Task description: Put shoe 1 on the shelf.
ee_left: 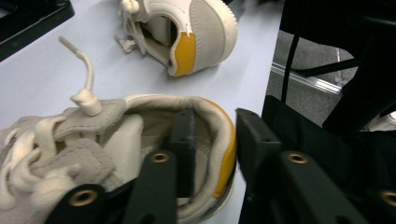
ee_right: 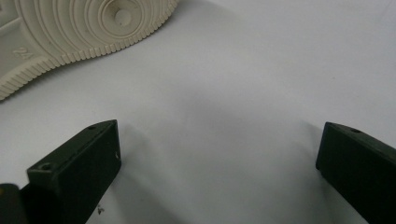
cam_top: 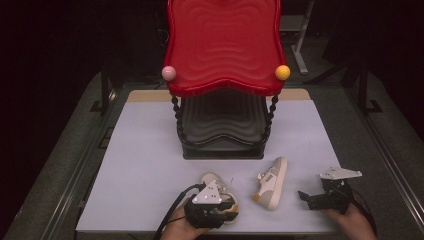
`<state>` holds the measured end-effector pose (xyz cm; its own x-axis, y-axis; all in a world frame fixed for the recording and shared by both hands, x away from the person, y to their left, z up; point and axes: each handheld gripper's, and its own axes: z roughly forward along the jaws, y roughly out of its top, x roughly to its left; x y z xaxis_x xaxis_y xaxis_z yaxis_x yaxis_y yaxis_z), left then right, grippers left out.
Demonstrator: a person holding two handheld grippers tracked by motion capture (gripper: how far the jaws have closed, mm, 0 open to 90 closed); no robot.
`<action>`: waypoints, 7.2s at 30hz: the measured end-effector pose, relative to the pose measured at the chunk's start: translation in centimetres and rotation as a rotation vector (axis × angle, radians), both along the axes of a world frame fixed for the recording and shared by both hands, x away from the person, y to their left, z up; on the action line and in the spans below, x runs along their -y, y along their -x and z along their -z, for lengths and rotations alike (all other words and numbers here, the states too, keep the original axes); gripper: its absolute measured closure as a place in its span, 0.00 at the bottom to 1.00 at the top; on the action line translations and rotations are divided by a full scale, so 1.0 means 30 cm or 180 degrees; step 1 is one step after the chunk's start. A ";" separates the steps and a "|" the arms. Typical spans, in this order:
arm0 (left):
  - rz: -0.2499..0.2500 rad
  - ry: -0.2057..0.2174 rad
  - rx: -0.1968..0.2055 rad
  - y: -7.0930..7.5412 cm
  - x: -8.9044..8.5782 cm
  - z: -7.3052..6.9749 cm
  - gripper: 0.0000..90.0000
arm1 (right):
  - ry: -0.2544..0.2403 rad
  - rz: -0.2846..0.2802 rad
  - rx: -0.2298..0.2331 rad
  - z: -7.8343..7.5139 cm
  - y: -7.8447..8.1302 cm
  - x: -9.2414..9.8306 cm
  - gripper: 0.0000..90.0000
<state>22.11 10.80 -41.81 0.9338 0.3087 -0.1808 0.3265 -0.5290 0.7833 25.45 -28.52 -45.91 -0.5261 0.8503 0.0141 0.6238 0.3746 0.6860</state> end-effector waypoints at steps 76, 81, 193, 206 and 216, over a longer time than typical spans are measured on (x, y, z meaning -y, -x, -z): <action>0.0525 -0.0281 0.1191 -0.516 -0.010 -0.368 0.86 | -0.0007 0.0002 0.0011 0.001 0.000 0.001 0.00; 0.0544 -0.0300 0.1208 -0.528 -0.009 -0.354 0.86 | -0.0006 0.0002 0.0008 0.000 0.000 0.000 0.00; -0.1194 -0.0165 0.1006 -0.410 -0.116 -0.281 1.00 | -0.0940 -0.1147 0.0438 -0.354 -0.394 -0.656 1.00; -0.1270 -0.0194 0.1040 -0.432 -0.112 -0.262 1.00 | -0.0933 -0.1043 0.0436 -0.339 -0.425 -0.669 1.00; -0.1054 -0.0182 0.0935 -0.372 -0.166 -0.254 0.96 | -0.0906 -0.1176 0.0420 -0.373 -0.372 -0.621 1.00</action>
<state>33.27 15.77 -34.21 0.7921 0.6016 0.1034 0.2537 -0.4784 0.8407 36.61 -9.90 -34.71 -0.8050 0.5784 0.1320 0.3853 0.3405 0.8577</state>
